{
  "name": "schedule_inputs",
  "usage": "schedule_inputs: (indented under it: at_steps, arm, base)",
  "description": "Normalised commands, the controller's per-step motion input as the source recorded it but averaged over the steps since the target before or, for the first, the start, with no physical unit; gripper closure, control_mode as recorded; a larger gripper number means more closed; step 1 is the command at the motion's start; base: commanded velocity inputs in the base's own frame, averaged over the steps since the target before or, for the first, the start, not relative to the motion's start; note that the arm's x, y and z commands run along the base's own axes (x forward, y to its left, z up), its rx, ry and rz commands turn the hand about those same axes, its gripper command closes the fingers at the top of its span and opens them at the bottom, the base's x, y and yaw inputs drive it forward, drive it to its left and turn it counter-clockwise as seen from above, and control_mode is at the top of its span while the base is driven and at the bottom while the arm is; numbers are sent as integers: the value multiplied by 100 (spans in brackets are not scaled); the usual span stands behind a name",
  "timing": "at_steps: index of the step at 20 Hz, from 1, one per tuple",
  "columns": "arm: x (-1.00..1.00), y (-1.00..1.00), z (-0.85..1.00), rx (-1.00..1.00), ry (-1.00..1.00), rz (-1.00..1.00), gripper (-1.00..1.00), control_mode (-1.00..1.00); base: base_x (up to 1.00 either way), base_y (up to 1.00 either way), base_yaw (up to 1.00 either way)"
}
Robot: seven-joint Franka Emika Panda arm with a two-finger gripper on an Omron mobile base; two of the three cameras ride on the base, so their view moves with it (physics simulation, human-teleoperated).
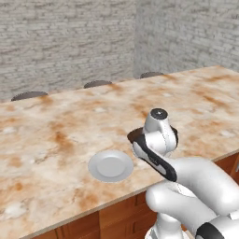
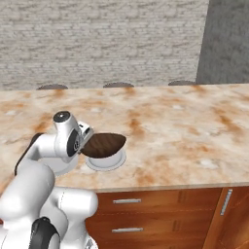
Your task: Move the bowls from the cabinet to the plates on the dining table.
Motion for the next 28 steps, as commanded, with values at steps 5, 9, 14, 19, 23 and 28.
schedule_inputs:
  at_steps: [5, 9, 14, 19, 23, 28]
  arm:
    - [17, 3, -34, -3, 0, 0, 100, -100]
    - [16, 4, -27, -2, 0, 0, 100, -100]
    - [13, 0, -15, 0, -2, 0, 100, -100]
    - [5, 0, -15, 0, -4, 0, 100, -100]
    - [0, 1, -5, 0, -1, 0, 100, -100]
    - [-1, 0, 0, 0, 0, 0, 100, -100]
  base:
    - [0, 0, 0]
    - [0, 0, 0]
    - [0, 0, 0]
    - [0, 0, 0]
    - [0, 0, 0]
    - [0, 0, 0]
